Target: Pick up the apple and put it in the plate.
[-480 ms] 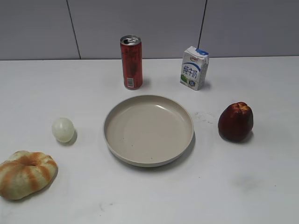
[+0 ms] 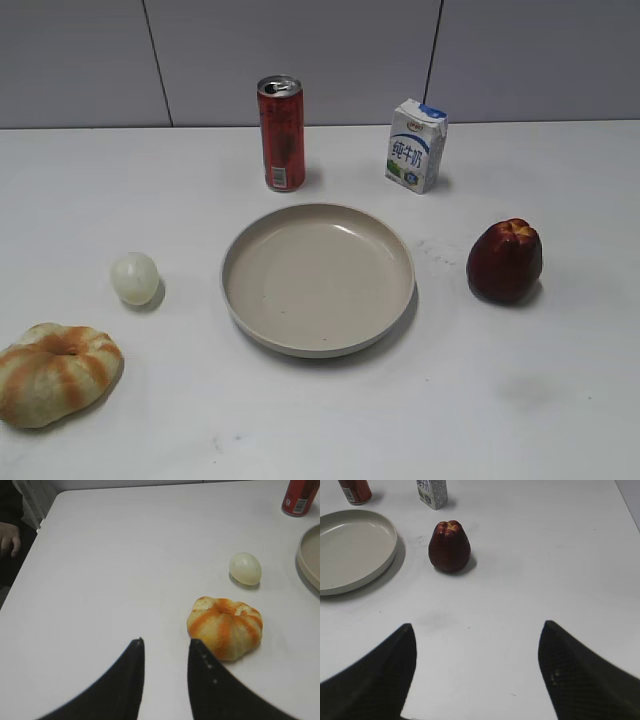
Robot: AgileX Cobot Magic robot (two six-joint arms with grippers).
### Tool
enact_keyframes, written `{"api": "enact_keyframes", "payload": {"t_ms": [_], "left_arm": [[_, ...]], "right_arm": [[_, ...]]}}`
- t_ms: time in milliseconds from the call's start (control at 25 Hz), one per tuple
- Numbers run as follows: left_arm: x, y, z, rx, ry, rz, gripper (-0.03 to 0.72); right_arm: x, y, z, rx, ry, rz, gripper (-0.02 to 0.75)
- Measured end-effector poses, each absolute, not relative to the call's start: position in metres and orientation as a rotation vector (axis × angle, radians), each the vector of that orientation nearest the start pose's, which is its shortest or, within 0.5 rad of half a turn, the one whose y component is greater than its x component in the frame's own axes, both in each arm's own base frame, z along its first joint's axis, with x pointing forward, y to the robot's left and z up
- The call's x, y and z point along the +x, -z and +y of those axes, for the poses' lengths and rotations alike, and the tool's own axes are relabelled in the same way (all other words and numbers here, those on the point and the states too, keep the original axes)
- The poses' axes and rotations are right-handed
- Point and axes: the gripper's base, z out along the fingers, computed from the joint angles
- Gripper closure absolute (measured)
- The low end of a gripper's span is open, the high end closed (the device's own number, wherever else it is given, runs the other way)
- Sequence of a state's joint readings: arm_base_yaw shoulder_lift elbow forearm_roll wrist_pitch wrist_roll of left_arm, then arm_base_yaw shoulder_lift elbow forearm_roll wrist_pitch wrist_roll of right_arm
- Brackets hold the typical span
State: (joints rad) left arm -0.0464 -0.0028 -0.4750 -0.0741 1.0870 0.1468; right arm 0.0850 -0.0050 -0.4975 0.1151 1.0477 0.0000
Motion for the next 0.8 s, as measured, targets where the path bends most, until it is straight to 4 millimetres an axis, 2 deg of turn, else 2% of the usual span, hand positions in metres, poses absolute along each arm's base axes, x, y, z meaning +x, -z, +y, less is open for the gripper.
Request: {"api": "enact_keyframes", "payload": {"t_ms": [200,360,640,800], "left_arm": [[-0.004,-0.268,-0.006,0.205,0.029,2.080,0.454],[-0.004,-0.268,-0.006,0.205,0.029,2.080,0.454],[-0.004,-0.268,-0.006,0.205,0.029,2.080,0.454],[-0.004,-0.268,-0.006,0.205,0.029,2.080,0.454]], "right_arm": [[0.011,-0.299,0.009,-0.078,-0.191,1.991,0.167],[0.037,-0.319,0.011,-0.067,-0.190,2.008,0.167],[0.099,-0.340,0.016,-0.057,-0.185,2.172,0.167],[0.138,-0.343,0.020,-0.053,-0.184,2.275,0.167]]}}
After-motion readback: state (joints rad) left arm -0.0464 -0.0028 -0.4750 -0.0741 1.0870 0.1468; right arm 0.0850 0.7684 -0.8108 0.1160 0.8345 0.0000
